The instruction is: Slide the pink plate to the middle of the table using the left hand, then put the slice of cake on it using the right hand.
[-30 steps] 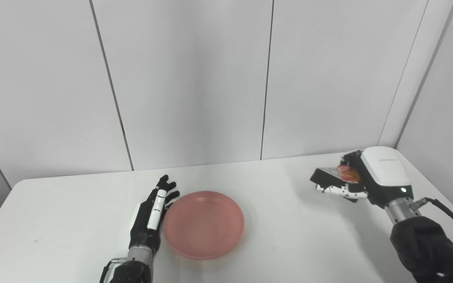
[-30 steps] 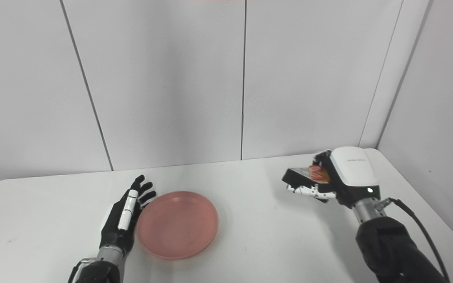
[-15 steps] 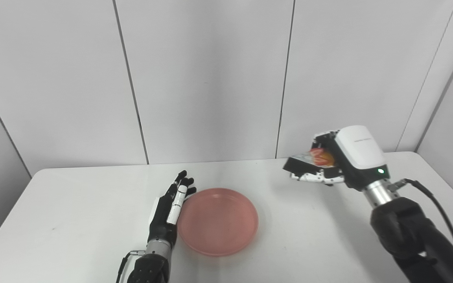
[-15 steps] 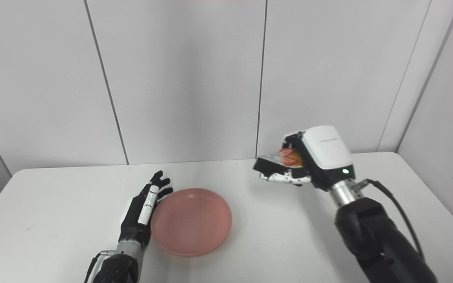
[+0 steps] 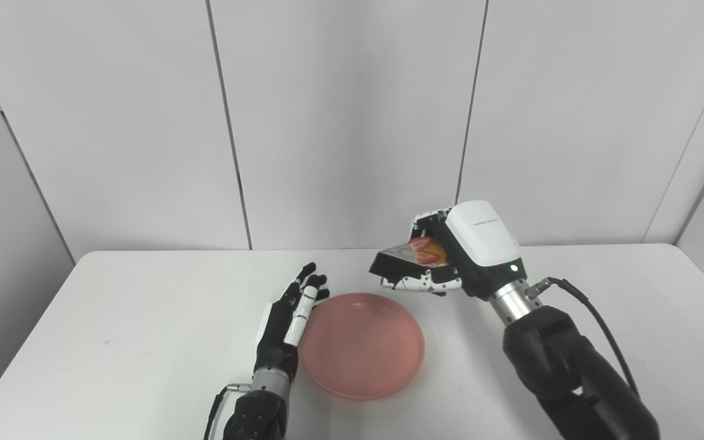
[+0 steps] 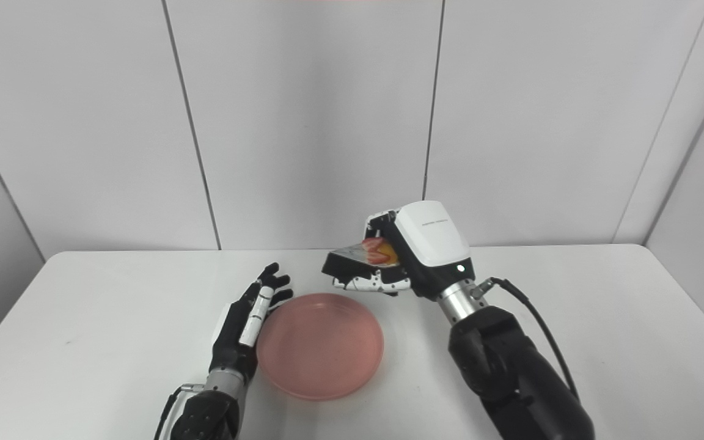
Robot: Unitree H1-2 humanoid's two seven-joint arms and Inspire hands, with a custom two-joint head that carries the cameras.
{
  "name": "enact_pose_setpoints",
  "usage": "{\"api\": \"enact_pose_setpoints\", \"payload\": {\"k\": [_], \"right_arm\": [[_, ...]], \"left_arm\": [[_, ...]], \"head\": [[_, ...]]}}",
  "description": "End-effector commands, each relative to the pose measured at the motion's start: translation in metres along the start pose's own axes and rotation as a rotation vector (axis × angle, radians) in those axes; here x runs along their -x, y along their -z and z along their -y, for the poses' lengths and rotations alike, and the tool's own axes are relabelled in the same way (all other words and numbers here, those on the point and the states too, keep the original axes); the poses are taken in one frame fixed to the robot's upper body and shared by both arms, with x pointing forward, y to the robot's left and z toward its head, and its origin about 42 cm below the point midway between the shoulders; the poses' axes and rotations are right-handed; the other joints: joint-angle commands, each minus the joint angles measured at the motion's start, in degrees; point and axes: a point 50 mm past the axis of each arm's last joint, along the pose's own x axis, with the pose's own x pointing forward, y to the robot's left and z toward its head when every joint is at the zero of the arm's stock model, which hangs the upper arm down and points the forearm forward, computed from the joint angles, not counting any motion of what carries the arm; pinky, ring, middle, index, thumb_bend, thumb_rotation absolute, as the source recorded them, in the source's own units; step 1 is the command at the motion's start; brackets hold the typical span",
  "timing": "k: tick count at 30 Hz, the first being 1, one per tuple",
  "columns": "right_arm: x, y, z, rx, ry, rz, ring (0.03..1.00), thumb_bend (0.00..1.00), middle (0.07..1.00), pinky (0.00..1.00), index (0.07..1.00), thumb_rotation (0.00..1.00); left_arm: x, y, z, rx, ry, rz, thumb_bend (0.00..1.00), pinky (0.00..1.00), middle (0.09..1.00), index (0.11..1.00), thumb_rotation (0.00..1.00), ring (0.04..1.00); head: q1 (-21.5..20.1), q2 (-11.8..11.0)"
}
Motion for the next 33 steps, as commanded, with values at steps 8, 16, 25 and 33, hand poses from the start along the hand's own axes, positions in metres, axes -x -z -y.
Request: {"api": "enact_pose_setpoints", "payload": {"k": [8, 16, 25, 33], "right_arm": [[-0.020, -0.026, -0.017, 0.054, -0.052, 0.105, 0.258, 0.51, 0.327, 0.20, 0.417, 0.72], [-0.011, -0.027, -0.052, 0.019, -0.143, 0.111, 0.223, 0.49, 0.289, 0.17, 0.353, 0.63], [-0.010, -0.028, -0.084, 0.085, -0.232, 0.119, 0.268, 0.49, 0.343, 0.20, 0.464, 0.69], [-0.010, -0.022, -0.094, 0.081, -0.278, 0.108, 0.357, 0.46, 0.431, 0.28, 0.568, 0.78]], "left_arm": [[0.005, 0.004, 0.016, 0.033, 0.012, -0.015, 0.59, 0.77, 0.841, 0.866, 0.83, 0.814], [0.005, 0.004, 0.017, 0.017, 0.024, -0.017, 0.61, 0.76, 0.862, 0.881, 0.88, 0.823], [0.005, 0.005, 0.021, 0.025, 0.027, -0.031, 0.60, 0.74, 0.901, 0.882, 0.89, 0.863], [0.006, 0.004, 0.019, 0.031, 0.018, -0.028, 0.63, 0.73, 0.877, 0.877, 0.95, 0.843]], "head": [[0.38, 0.22], [0.03, 0.48], [0.20, 0.63], [-0.23, 0.82]]}}
